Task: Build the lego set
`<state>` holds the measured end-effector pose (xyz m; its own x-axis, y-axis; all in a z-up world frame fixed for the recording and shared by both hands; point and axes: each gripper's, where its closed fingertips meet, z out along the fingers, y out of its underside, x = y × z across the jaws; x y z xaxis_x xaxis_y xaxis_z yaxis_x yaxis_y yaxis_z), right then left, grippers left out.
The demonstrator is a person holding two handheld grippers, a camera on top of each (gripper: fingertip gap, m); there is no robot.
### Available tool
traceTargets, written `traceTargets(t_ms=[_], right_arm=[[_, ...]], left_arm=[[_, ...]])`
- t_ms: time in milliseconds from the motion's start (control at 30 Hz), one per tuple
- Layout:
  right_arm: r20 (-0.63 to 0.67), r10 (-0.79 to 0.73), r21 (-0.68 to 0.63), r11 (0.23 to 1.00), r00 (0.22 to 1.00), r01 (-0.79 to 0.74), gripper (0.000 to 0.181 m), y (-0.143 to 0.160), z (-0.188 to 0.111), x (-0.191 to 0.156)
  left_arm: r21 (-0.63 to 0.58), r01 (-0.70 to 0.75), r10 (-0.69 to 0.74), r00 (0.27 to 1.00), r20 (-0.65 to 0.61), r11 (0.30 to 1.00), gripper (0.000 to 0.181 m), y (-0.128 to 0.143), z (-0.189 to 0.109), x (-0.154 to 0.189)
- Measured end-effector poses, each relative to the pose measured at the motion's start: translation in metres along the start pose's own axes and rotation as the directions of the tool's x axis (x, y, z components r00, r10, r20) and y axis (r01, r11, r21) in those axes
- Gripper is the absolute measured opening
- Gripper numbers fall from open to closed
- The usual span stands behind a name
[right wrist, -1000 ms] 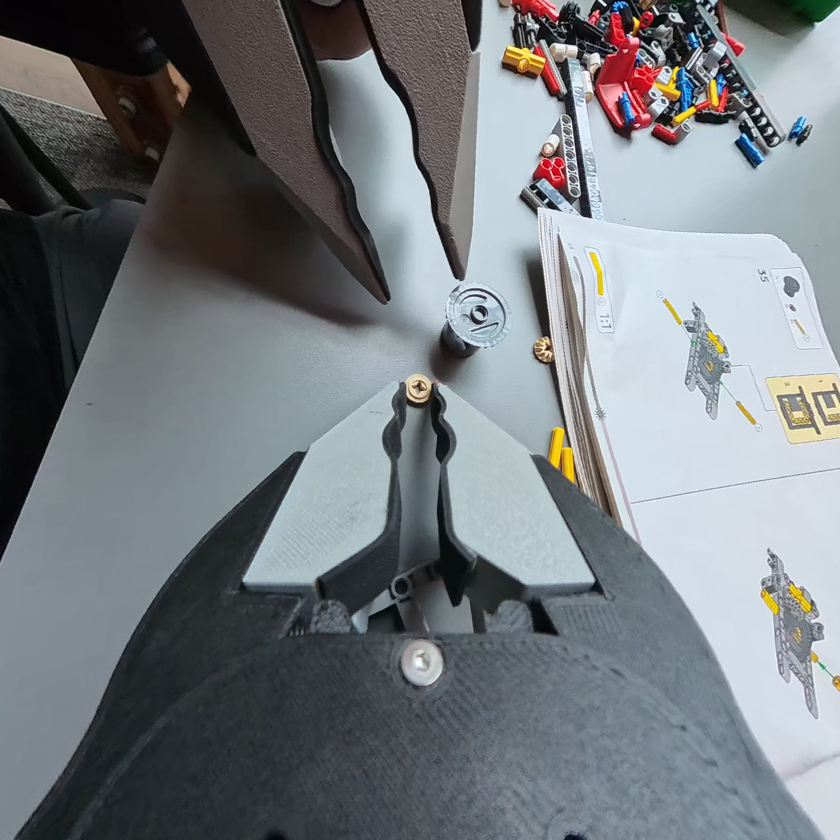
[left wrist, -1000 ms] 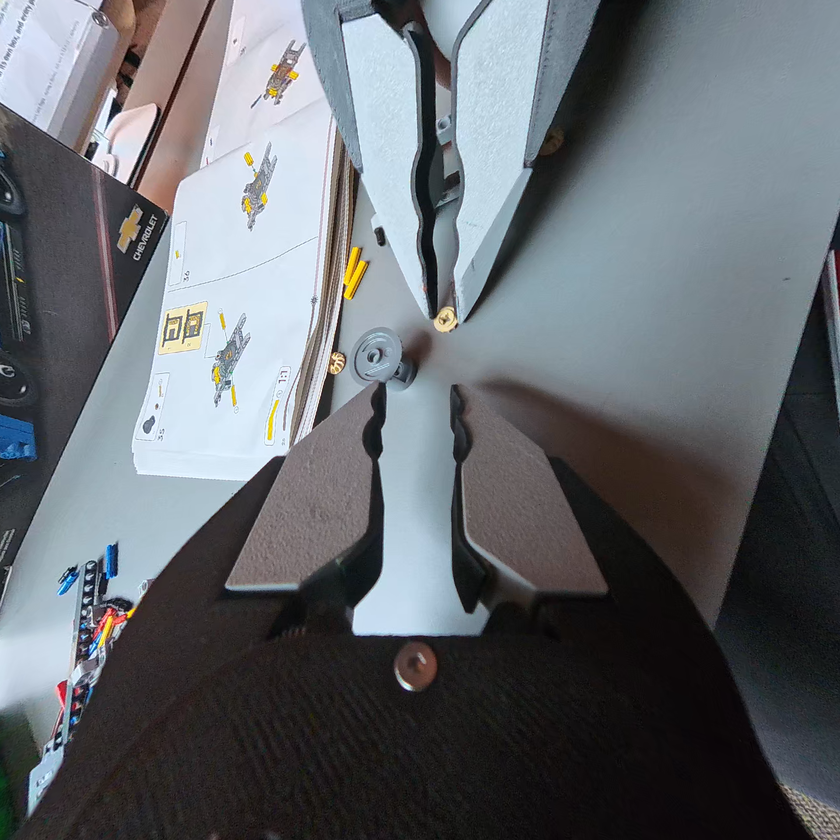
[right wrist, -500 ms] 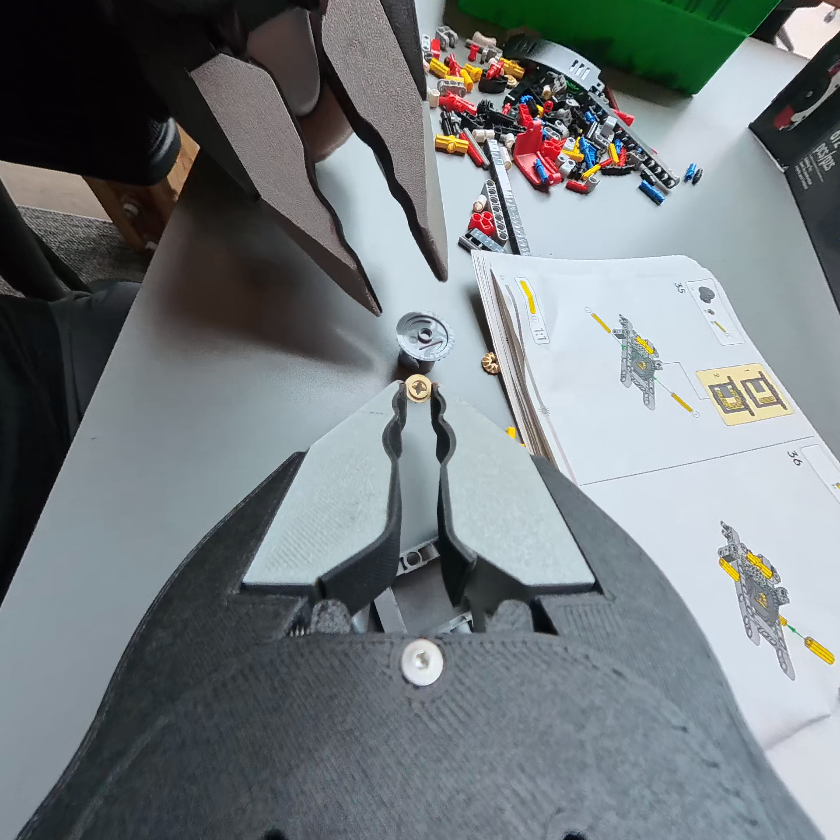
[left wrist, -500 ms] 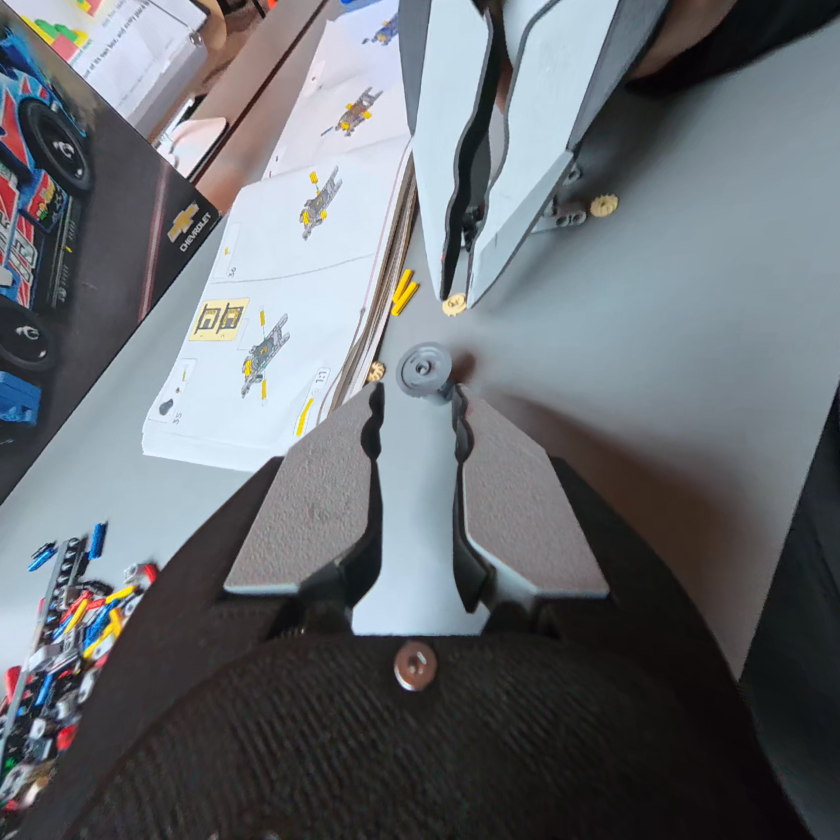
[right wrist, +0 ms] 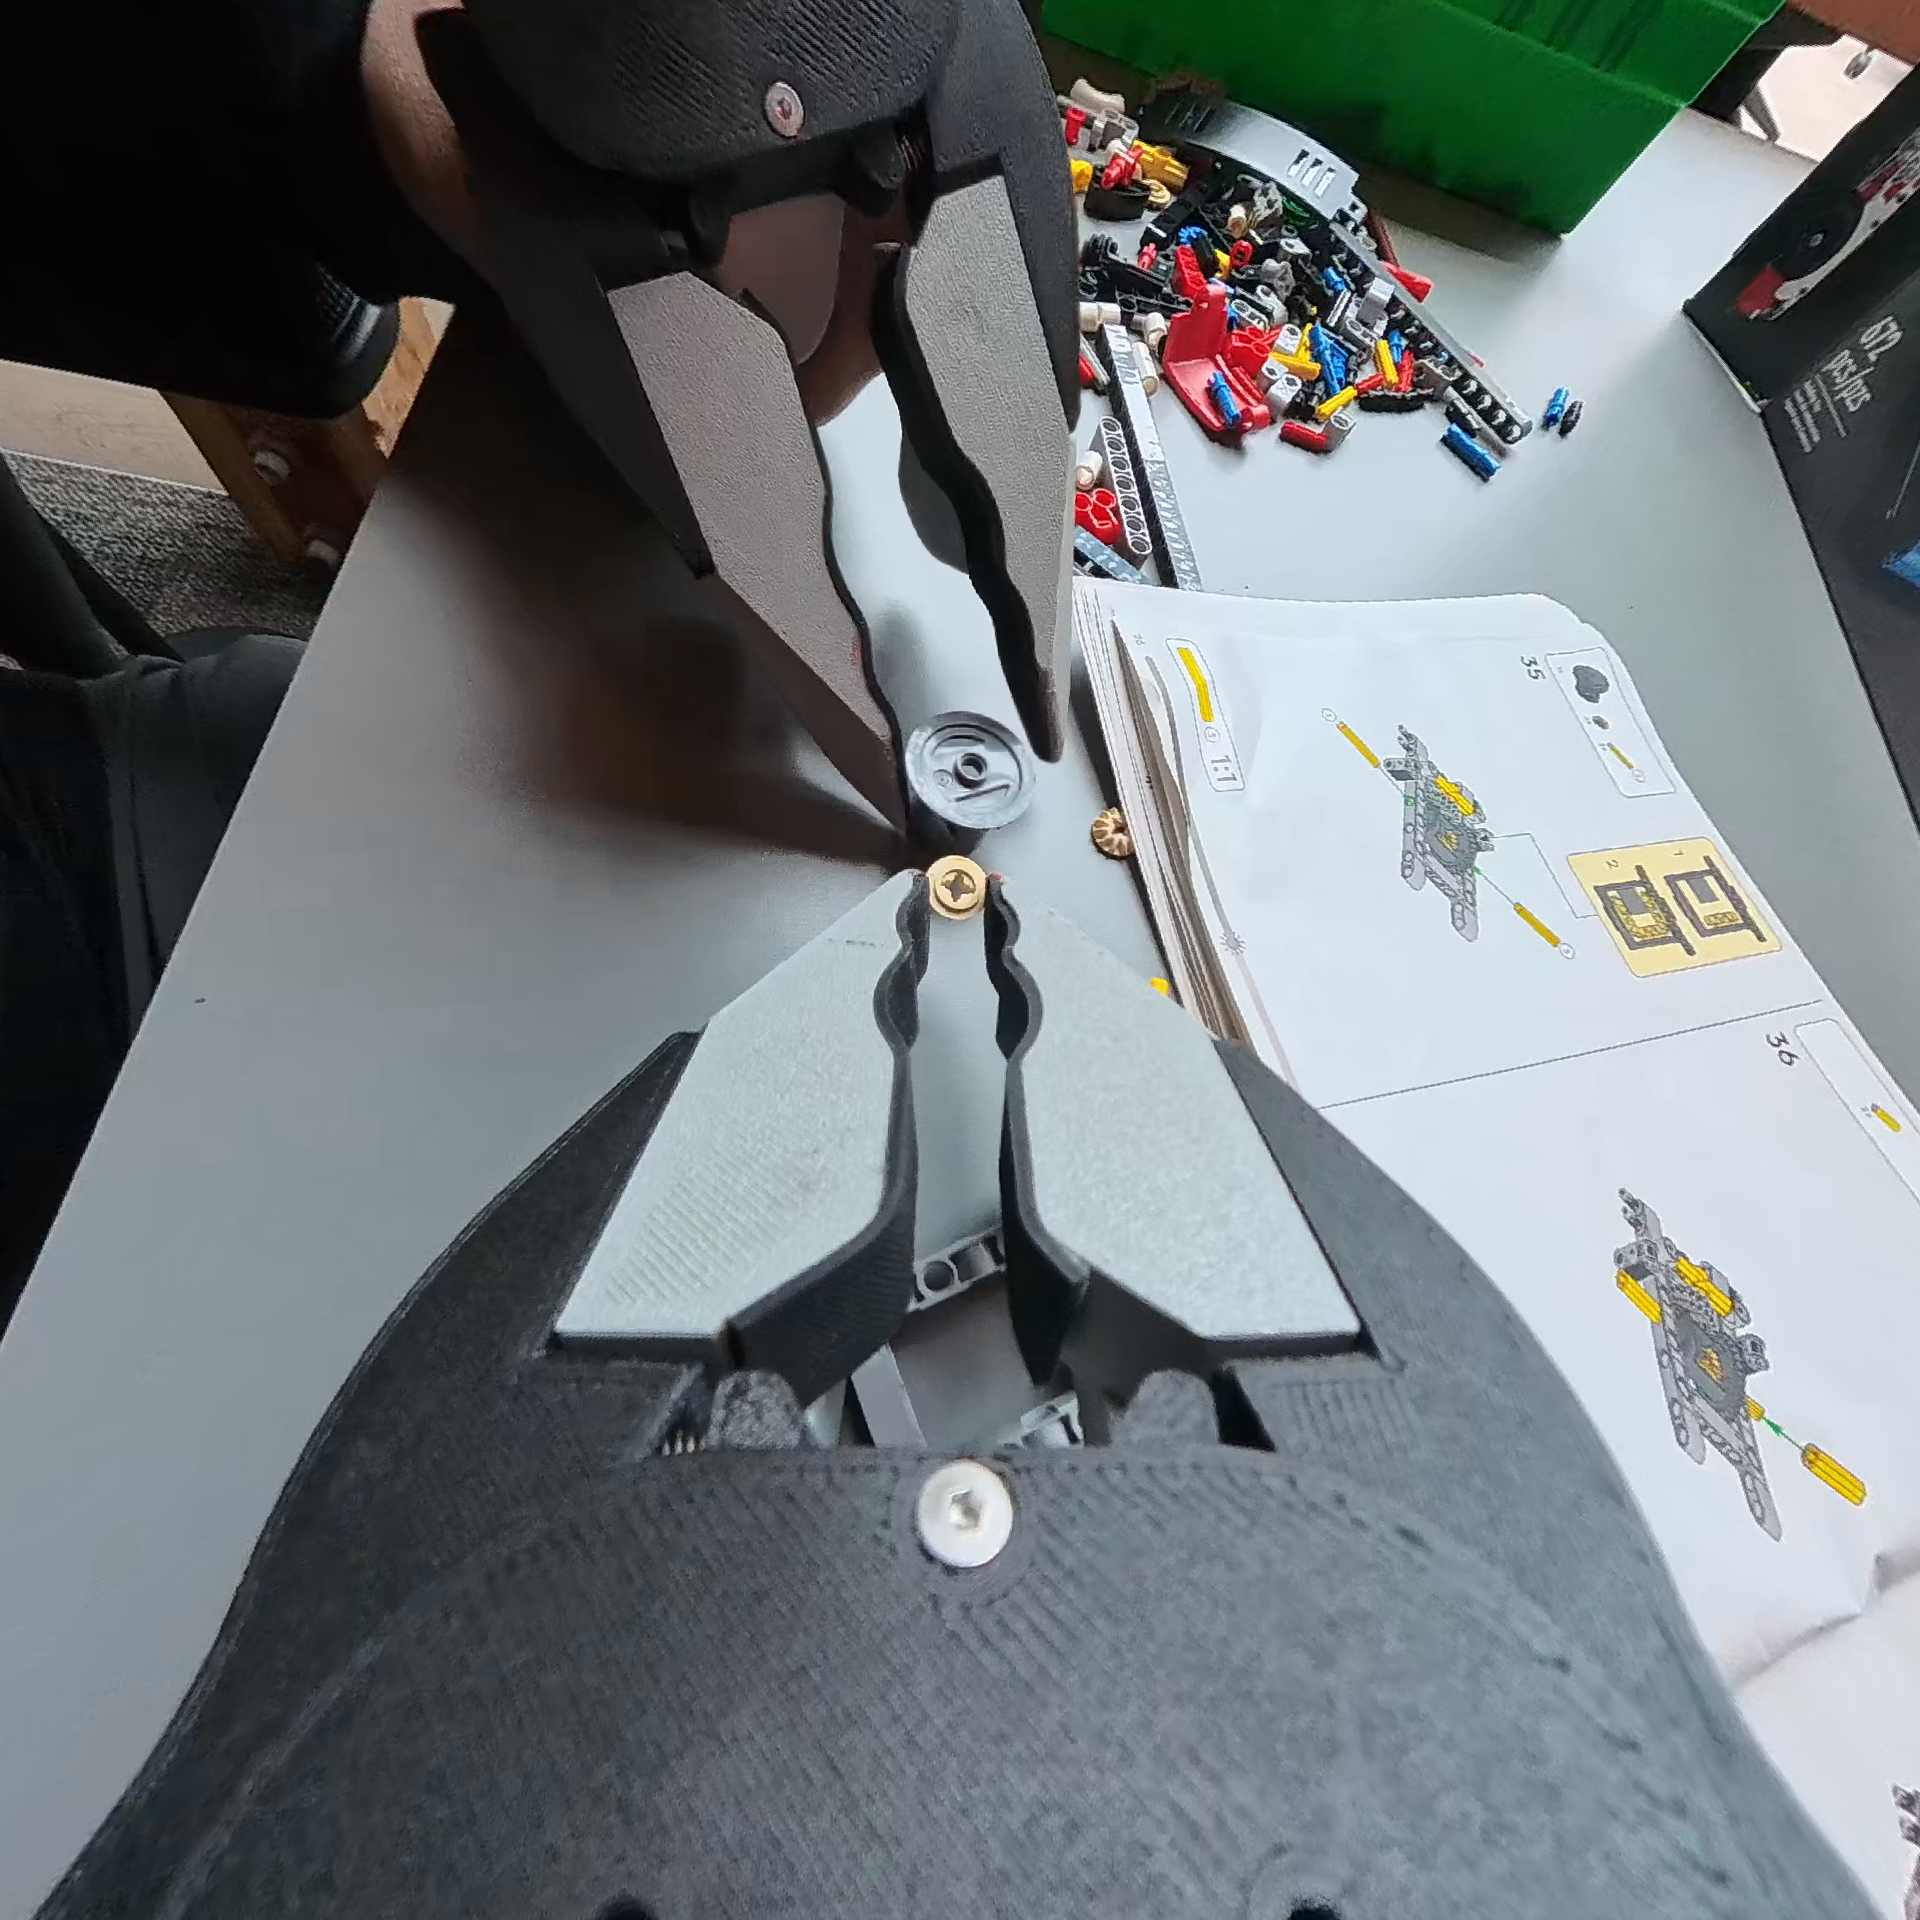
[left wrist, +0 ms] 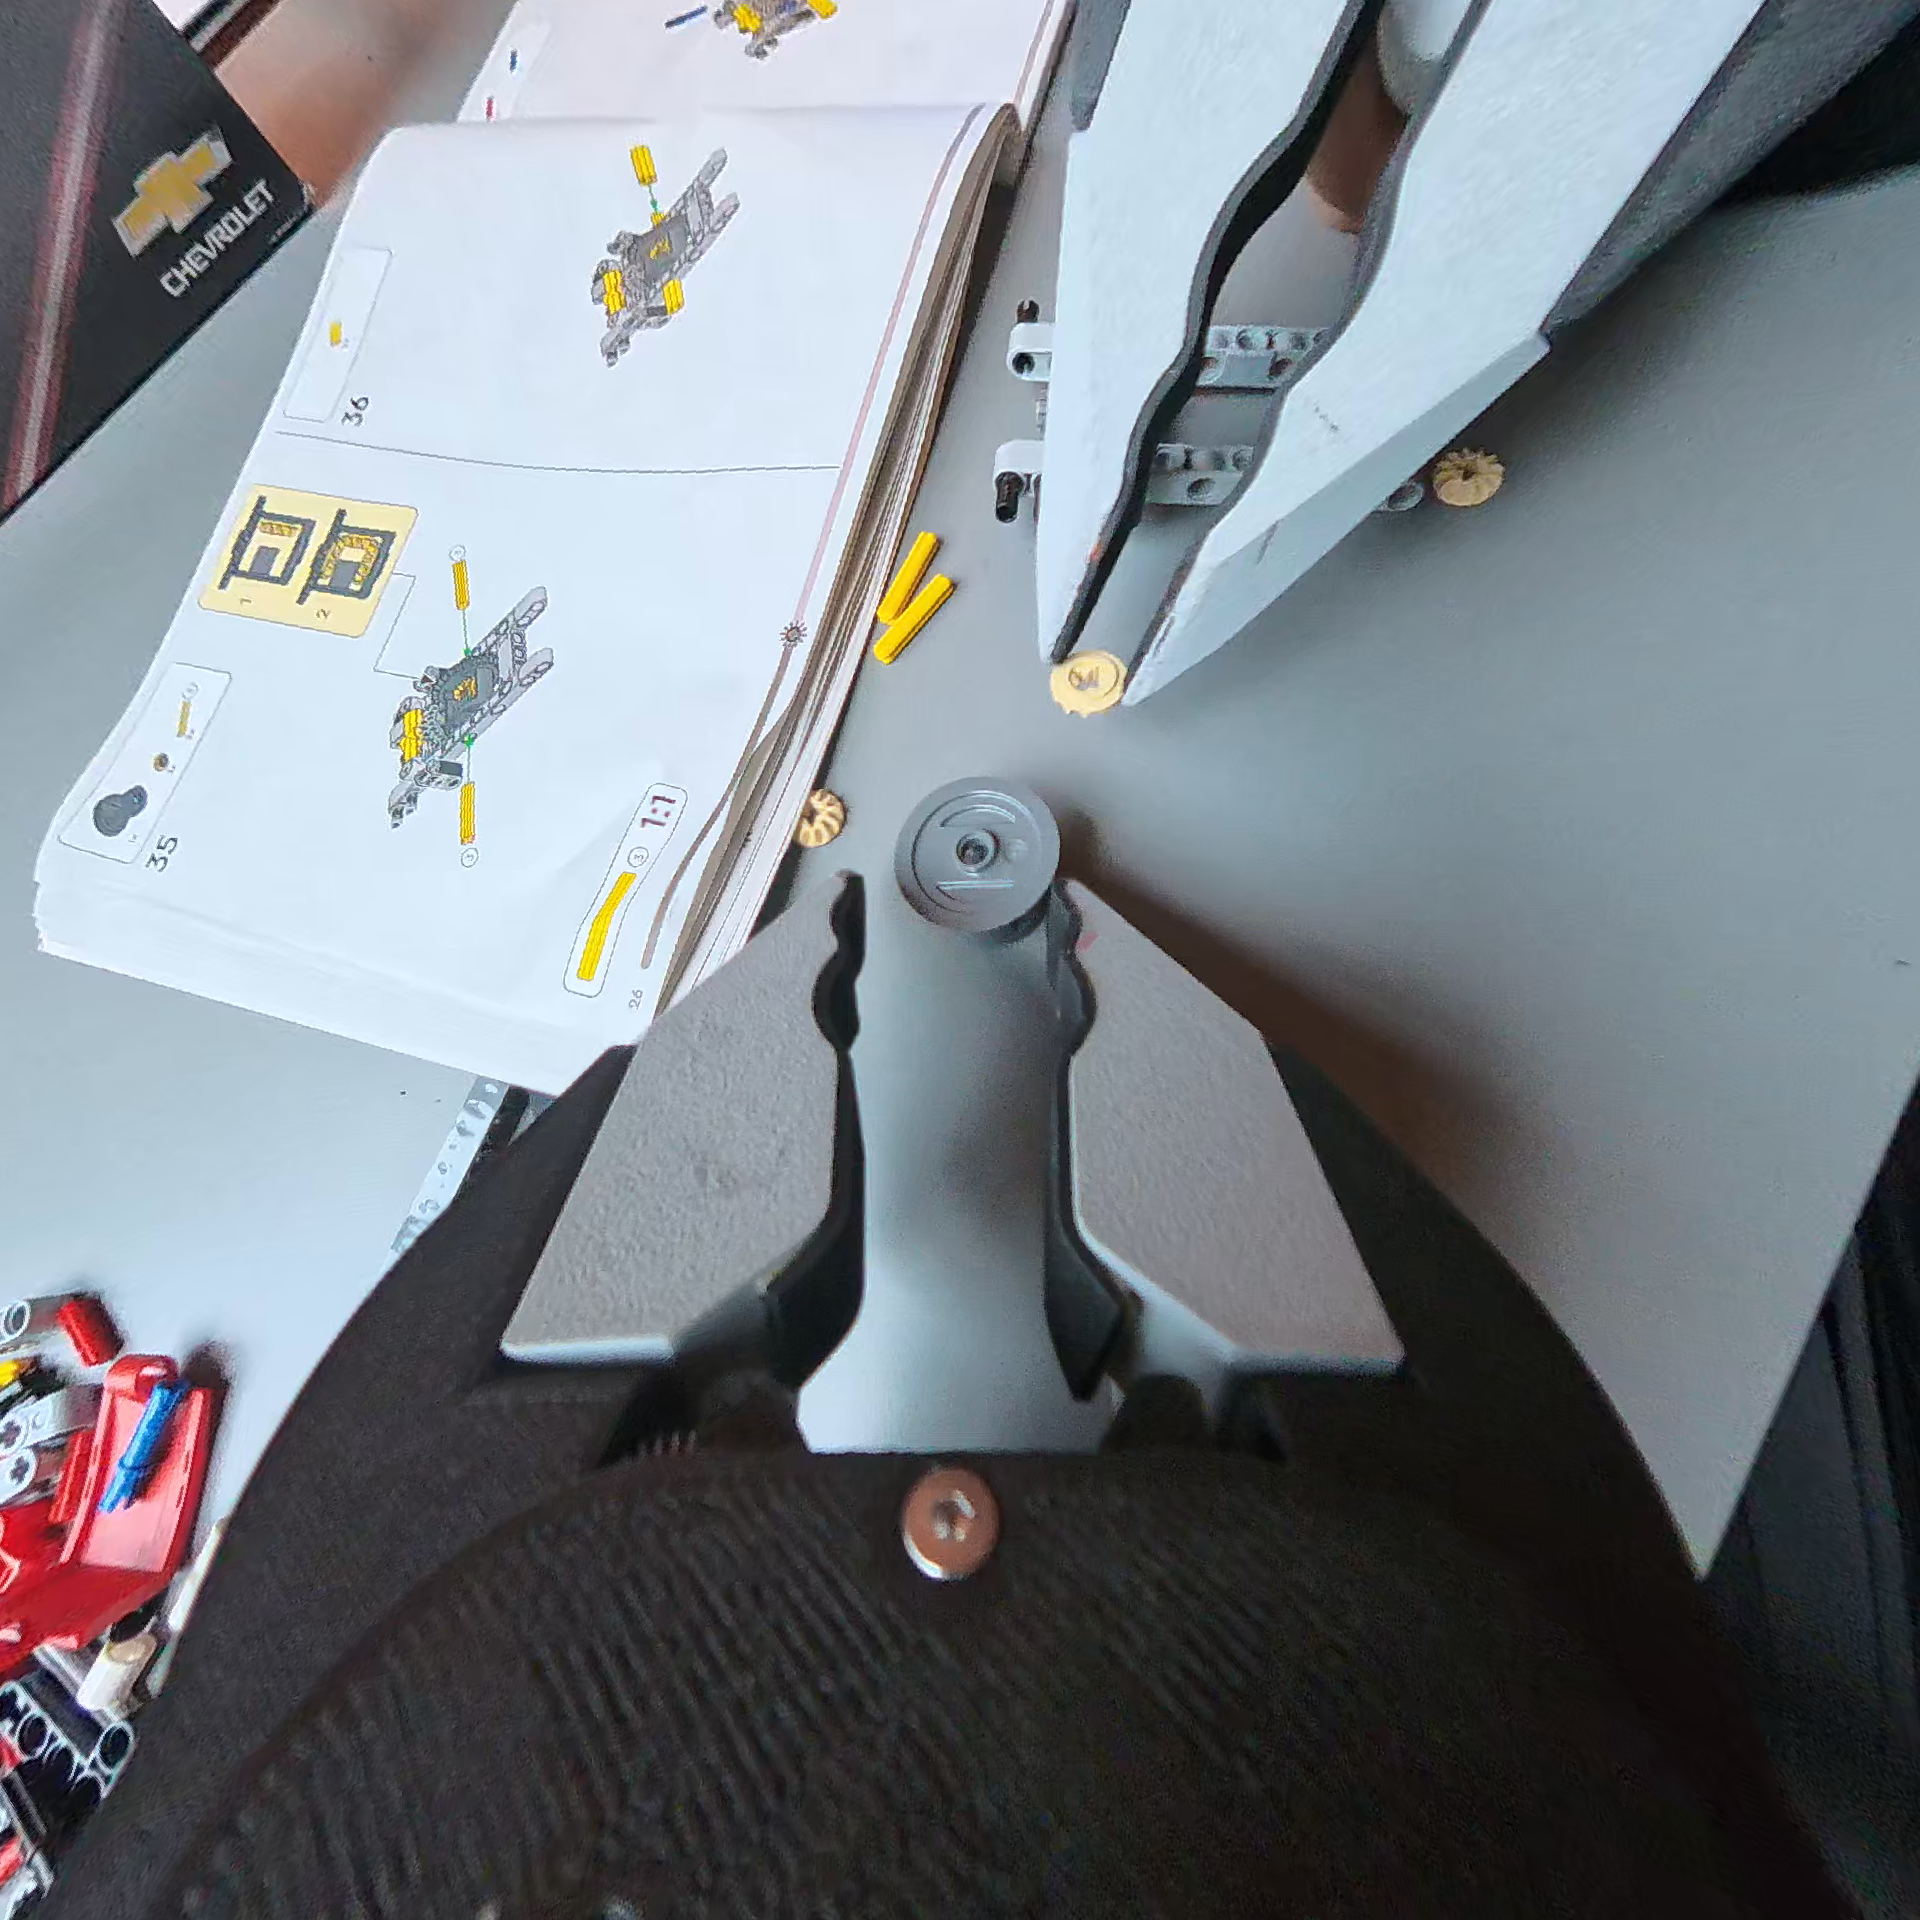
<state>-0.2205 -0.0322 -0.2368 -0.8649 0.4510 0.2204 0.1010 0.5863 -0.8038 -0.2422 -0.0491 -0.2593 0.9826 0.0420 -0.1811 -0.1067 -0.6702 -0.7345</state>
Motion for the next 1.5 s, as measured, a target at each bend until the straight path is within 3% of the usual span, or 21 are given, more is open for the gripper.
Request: traceTargets(t_ms=[433, 733, 933, 1067, 1300, 1500], right_arm=[[-0.054, 0.02, 0.041, 0.999, 0.998, -0.018, 0.007, -0.005, -0.01, 0.013], [-0.117, 0.168, 0.156, 0.977, 0.979, -0.148, 0.006, -0.01, -0.031, 0.044], [-0.087, 0.274, 0.233, 0.941, 0.958, -0.248, 0.006, -0.013, -0.042, 0.057], [-0.069, 0.301, 0.253, 0.928, 0.951, -0.275, 0.006, -0.014, -0.043, 0.058], [-0.041, 0.291, 0.236, 0.932, 0.956, -0.274, 0.006, -0.013, -0.039, 0.052], [-0.041, 0.246, 0.191, 0.953, 0.968, -0.234, 0.007, -0.011, -0.031, 0.044]], left_arm=[[-0.019, -0.049, 0.049, 0.998, 0.027, 0.999, 0.025, 0.002, 0.002, 0.002], [-0.021, -0.001, 0.002, 1.0, 0.006, 1.0, 0.025, 0.003, 0.002, 0.001], [-0.026, 0.04, -0.04, 0.999, -0.012, 0.999, 0.025, 0.005, 0.002, 0.0], [-0.028, 0.146, -0.147, 0.988, -0.049, 0.989, 0.024, 0.006, 0.0, -0.001], [-0.046, 0.505, -0.502, 0.838, -0.213, 0.862, 0.024, 0.004, -0.004, 0.001], [-0.071, 0.643, -0.631, 0.714, -0.304, 0.762, 0.024, 0.008, -0.013, -0.006]])
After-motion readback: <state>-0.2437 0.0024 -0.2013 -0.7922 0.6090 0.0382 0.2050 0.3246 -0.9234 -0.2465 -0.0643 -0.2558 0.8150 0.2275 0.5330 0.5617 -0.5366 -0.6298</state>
